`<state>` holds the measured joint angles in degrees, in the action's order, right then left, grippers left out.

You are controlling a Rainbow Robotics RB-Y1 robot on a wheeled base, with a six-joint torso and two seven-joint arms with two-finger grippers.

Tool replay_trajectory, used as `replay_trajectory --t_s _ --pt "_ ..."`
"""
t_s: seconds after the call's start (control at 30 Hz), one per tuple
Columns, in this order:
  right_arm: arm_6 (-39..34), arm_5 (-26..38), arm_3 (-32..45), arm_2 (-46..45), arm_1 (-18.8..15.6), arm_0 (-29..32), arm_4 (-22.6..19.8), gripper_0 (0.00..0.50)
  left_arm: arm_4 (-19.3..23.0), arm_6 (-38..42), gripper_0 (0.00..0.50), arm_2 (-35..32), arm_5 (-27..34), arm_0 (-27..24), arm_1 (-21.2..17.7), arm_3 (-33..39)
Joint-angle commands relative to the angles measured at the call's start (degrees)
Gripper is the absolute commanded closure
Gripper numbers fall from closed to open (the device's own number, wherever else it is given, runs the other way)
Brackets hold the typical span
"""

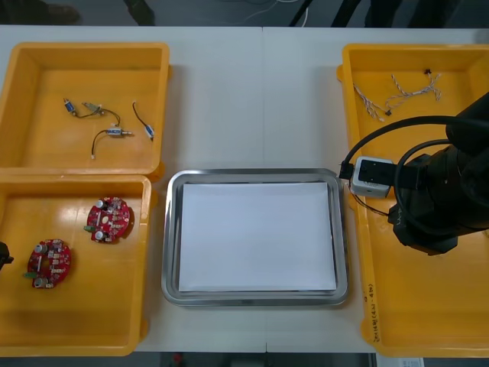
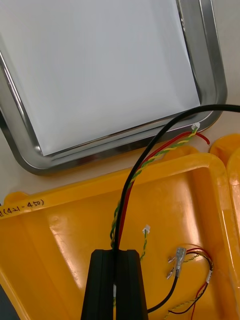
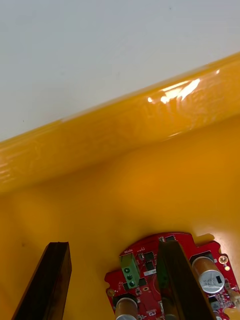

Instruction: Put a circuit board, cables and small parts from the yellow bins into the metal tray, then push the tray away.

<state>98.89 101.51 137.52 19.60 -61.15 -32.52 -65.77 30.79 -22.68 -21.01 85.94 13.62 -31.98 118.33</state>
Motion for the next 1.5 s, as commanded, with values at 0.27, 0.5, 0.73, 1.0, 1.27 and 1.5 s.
replay_trajectory --t_s 0.27,0.5,0.73,1.0,1.27,1.5 --pt "-1.2 0.6 1.4 0.5 -1.2 -1.7 0.0 0.500 -4.0 4.7 0.000 3.3 -1.1 -0.6 3.2 1.7" --pt "-1.2 0.9 1.4 0.5 -1.2 -1.7 0.2 0.500 -5.0 5.0 0.000 4.0 -1.7 -0.8 3.8 1.6" --pt "-1.2 1.1 1.4 0.4 -1.2 -1.7 0.3 0.500 -6.0 5.2 0.000 5.0 -1.7 -0.7 4.0 1.3" --pt "-1.2 1.1 1.4 0.4 -1.2 -1.7 0.3 0.500 -6.4 5.2 0.000 5.5 -1.7 -0.6 4.8 1.4" --pt "-1.2 1.2 1.4 0.4 -1.2 -1.7 0.3 0.500 -7.8 5.3 0.000 6.4 -1.7 -0.5 5.0 1.3" --pt "-1.2 1.2 1.4 0.5 -1.2 -1.7 0.3 0.500 -8.0 5.4 0.000 6.8 -1.7 -0.5 5.0 1.3"
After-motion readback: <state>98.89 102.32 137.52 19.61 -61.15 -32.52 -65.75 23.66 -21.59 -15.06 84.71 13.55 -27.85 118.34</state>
